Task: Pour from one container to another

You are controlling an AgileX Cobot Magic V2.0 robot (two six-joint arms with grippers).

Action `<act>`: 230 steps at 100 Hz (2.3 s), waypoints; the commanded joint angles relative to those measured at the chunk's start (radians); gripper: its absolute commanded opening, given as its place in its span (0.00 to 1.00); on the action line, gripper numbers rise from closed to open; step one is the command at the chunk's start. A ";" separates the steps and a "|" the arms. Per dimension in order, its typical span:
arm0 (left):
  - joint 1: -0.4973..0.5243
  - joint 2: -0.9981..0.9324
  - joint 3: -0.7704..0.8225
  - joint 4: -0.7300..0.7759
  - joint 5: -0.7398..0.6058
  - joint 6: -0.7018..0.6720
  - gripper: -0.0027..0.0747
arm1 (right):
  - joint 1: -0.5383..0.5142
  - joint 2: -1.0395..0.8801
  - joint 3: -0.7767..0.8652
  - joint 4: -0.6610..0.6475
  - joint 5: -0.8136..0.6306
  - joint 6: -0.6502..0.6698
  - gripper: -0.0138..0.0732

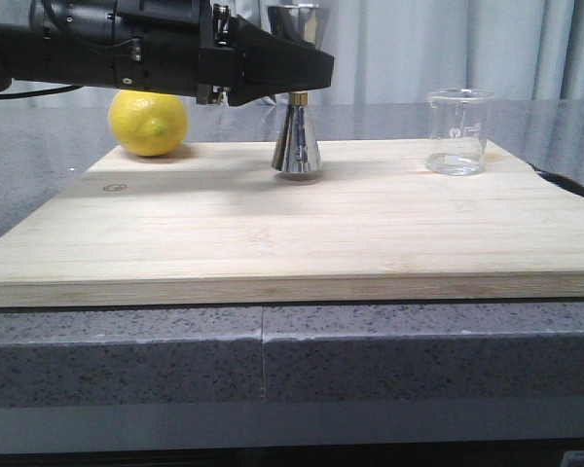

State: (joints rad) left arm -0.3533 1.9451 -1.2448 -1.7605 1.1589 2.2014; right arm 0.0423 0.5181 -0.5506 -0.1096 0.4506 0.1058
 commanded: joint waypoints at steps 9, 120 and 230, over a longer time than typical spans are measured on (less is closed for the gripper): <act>-0.006 -0.047 -0.029 -0.091 0.110 -0.007 0.37 | -0.001 -0.004 -0.027 -0.010 -0.082 -0.009 0.83; -0.006 -0.042 -0.029 -0.091 0.023 -0.007 0.37 | -0.001 -0.004 -0.027 -0.013 -0.059 -0.009 0.83; -0.004 0.002 -0.029 -0.091 0.087 -0.005 0.42 | -0.001 -0.004 -0.027 -0.020 -0.057 -0.009 0.83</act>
State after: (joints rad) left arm -0.3533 1.9976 -1.2471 -1.7662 1.1577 2.2014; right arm 0.0423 0.5181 -0.5506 -0.1155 0.4590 0.1020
